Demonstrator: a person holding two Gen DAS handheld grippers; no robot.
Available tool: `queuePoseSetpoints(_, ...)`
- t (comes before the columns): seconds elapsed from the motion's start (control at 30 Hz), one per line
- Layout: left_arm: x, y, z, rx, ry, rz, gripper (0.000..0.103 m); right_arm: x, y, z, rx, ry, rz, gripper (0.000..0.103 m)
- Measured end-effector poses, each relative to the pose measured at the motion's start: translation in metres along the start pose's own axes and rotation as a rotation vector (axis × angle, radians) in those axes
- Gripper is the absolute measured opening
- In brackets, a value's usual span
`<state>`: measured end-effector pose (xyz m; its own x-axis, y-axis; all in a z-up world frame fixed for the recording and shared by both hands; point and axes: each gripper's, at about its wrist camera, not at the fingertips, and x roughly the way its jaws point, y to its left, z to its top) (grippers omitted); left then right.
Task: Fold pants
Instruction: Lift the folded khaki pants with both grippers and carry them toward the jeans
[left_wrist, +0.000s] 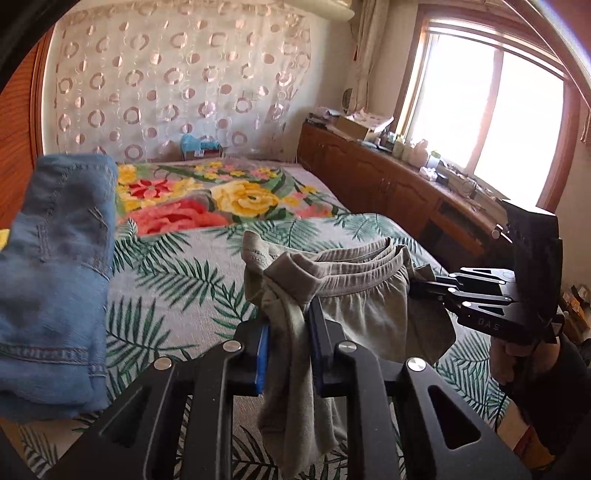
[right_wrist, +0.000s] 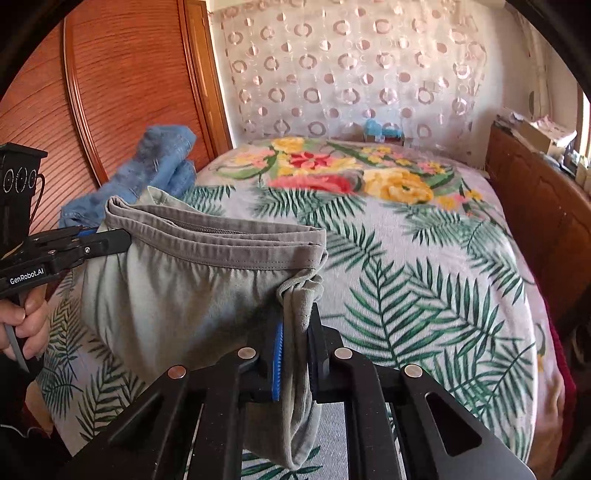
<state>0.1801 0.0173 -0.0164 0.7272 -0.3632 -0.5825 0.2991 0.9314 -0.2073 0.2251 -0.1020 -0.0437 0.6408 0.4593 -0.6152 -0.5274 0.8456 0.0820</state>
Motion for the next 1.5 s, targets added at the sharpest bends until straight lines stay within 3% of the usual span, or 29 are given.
queuePoseSetpoints(0.3, -0.032, 0.010, 0.021, 0.020, -0.092, 0.048, 0.019, -0.028, 0.015, 0.031, -0.082, -0.105, 0.001, 0.011)
queuePoseSetpoints(0.53, -0.046, 0.034, 0.026, -0.015, -0.127, 0.102, 0.019, -0.026, 0.031, 0.050, -0.142, -0.155, 0.035, 0.011)
queuePoseSetpoints(1.2, -0.079, 0.125, 0.037, -0.122, -0.193, 0.289, 0.019, 0.055, 0.066, 0.126, -0.357, -0.191, 0.146, 0.011)
queuePoseSetpoints(1.5, -0.077, 0.150, 0.020, -0.197, -0.214, 0.328, 0.019, 0.107, 0.076, 0.157, -0.460, -0.222, 0.159, 0.011)
